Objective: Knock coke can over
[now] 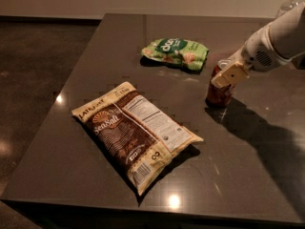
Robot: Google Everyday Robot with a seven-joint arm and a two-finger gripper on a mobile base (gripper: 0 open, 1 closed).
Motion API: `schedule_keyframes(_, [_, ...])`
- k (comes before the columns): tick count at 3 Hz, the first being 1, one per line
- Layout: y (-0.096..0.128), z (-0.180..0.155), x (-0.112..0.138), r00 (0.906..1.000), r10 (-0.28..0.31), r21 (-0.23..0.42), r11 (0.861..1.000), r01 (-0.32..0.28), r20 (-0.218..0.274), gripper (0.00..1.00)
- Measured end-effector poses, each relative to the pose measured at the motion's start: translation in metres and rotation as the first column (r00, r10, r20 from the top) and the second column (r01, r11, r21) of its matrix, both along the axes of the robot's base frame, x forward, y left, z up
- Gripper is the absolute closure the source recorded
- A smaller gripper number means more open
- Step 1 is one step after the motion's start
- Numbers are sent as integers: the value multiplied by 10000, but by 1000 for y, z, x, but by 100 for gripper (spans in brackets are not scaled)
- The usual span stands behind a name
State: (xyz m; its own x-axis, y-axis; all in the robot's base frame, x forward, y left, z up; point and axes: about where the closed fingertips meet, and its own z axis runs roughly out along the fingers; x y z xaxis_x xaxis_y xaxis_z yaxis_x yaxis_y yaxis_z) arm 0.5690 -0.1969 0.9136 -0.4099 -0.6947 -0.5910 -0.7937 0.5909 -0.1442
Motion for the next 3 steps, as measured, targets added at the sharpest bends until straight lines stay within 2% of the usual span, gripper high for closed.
schedule_keyframes(1, [0, 14, -3, 10000, 59, -166, 9998, -59, 2, 72])
schedule_keyframes(2, [5, 36, -11, 9988, 294, -1041, 9940, -334, -398, 96])
schedule_keyframes(3, [24, 42, -26, 9823, 788, -3005, 9452, -1279, -1700, 100])
